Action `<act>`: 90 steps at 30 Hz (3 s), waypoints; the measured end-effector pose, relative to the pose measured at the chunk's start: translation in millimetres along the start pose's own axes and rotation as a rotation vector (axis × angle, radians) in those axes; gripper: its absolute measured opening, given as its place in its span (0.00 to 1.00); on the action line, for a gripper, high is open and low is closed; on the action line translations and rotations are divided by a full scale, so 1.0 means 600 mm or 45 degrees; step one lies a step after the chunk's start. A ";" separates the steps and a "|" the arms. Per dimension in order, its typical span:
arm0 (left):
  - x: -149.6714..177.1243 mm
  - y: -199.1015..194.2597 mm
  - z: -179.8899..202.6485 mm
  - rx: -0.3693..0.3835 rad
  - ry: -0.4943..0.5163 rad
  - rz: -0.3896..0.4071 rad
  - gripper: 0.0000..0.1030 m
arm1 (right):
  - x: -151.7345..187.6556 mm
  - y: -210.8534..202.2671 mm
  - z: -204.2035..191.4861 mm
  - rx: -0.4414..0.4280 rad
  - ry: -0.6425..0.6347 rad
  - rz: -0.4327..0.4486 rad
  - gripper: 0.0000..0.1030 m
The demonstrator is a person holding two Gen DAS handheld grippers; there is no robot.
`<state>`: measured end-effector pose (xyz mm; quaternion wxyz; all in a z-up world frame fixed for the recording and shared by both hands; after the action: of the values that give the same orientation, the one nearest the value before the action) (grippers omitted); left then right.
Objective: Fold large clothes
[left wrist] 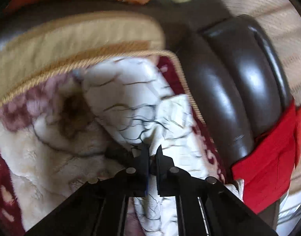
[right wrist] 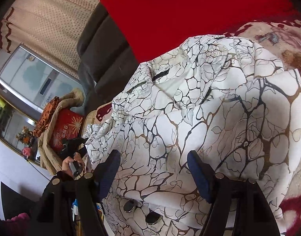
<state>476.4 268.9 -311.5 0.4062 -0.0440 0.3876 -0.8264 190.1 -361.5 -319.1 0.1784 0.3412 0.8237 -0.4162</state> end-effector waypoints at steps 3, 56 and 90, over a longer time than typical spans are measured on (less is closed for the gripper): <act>0.021 -0.054 0.071 0.087 0.159 0.048 0.03 | -0.002 -0.012 0.003 -0.001 0.010 0.023 0.70; 0.490 -0.072 0.253 -0.223 1.210 -0.215 0.70 | -0.060 -0.085 0.073 0.212 0.004 -0.007 0.40; 0.492 -0.117 0.151 -0.255 1.122 -0.289 0.75 | -0.002 -0.101 0.024 0.193 -0.102 -0.194 0.60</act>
<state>269.9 32.1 -272.4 0.1035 0.2301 0.5937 -0.7641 148.0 -399.1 -293.1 0.1526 0.2733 0.8057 -0.5029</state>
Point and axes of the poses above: each gripper's, at about its wrist camera, not at the fingertips, and y roughly the way its jaws point, z to its right, x to its underside, the point moved 4 cm from there along y, roughly the way its jaws point, and after that the axes turned 12 degrees about -y, right-handed, at the moved point
